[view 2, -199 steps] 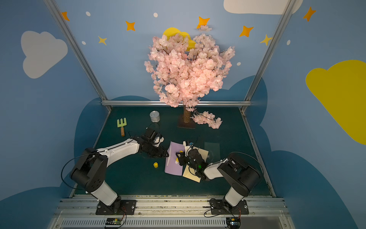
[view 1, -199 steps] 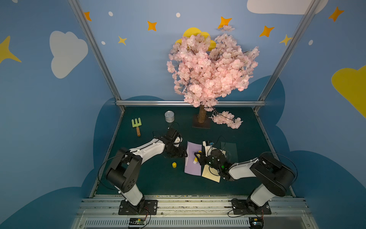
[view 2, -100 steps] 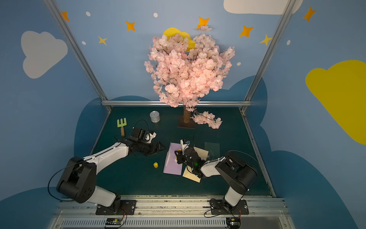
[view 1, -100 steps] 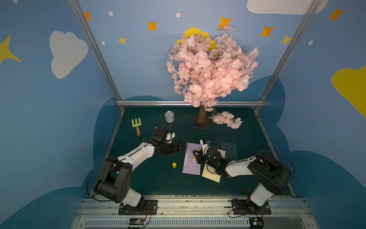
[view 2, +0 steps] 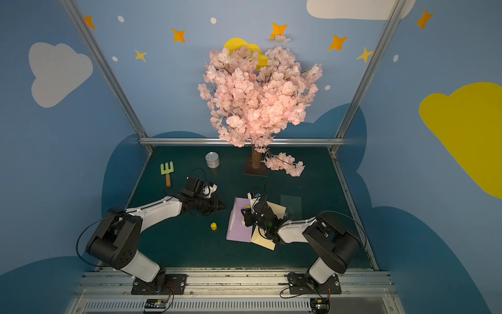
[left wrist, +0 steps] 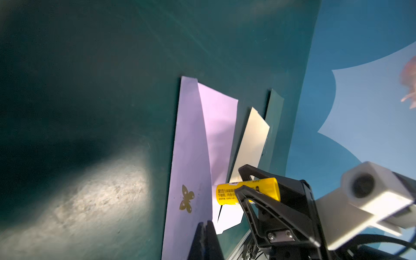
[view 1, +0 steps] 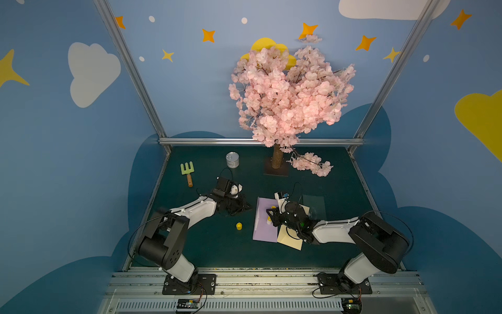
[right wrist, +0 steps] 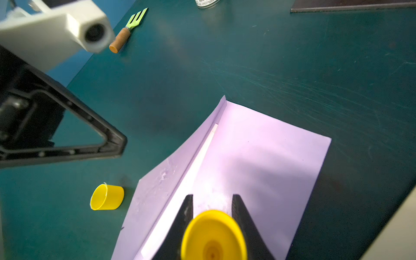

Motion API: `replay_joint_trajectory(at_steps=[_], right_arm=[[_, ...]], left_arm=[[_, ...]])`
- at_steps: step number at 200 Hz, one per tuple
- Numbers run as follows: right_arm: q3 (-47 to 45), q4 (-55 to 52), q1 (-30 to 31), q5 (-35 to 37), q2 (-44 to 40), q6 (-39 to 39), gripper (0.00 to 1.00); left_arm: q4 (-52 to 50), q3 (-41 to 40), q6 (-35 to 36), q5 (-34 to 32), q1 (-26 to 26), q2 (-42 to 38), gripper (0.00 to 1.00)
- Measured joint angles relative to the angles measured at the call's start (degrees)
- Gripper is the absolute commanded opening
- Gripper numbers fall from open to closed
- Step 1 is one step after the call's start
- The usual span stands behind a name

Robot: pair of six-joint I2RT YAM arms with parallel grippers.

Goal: Seal the envelope with a glue stick
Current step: Apply the envelope at the center of the board, then seal the envelope at the center of the board.

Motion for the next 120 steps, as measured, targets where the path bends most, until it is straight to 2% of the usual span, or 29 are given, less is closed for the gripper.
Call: replay_joint_trajectory(at_steps=[120], right_arm=[[-2.4, 4.28, -0.52, -0.11, 0.07, 1.42, 0.0]], left_arm=[[2.01, 6.16, -2.93, -3.78, -10.51, 14.21, 0.03]])
